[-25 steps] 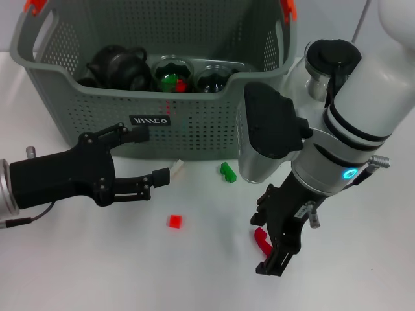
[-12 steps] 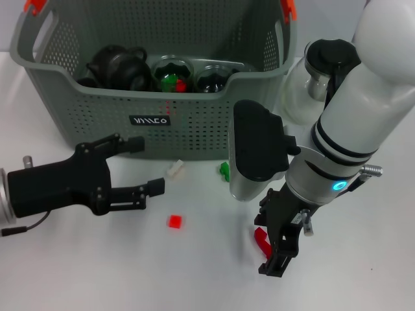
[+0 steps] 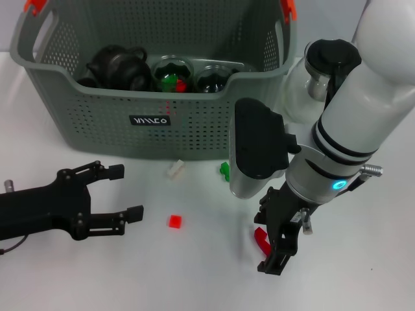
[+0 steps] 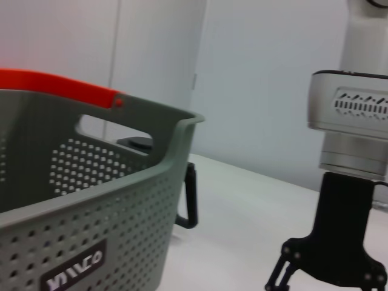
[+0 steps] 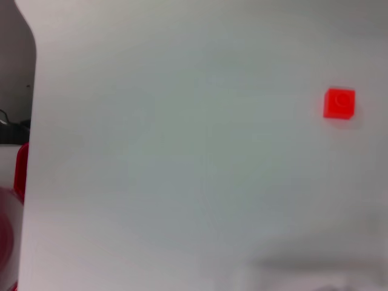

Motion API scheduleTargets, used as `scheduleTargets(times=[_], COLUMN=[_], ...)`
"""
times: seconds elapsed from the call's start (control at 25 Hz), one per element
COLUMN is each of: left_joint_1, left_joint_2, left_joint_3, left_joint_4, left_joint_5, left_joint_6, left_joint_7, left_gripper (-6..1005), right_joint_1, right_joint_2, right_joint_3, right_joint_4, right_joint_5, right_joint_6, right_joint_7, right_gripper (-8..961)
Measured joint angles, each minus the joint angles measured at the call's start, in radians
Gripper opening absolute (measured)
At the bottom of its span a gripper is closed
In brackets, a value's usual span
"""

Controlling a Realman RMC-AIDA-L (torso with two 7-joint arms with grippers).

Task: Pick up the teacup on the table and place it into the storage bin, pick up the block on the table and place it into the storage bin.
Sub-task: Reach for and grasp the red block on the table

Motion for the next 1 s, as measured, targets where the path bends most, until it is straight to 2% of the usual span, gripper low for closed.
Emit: scheduleTargets(times=[1.0], left_joint_1=[-0.004], left_joint_2=[-0.008], left_joint_3=[-0.011], left_joint_4=[0.002], left_joint_5=[0.009], left_joint_6=[-0.003], left_joint_7=[-0.003], left_gripper=[936], right_joint_1=[-0.027], right_joint_2=[0.001], right_joint_3=[-0.038], right_joint_4=[0.034], right_joint_5=[-0.040], right_joint_6=[0.098], right_joint_7=[0.008], right_gripper=[916])
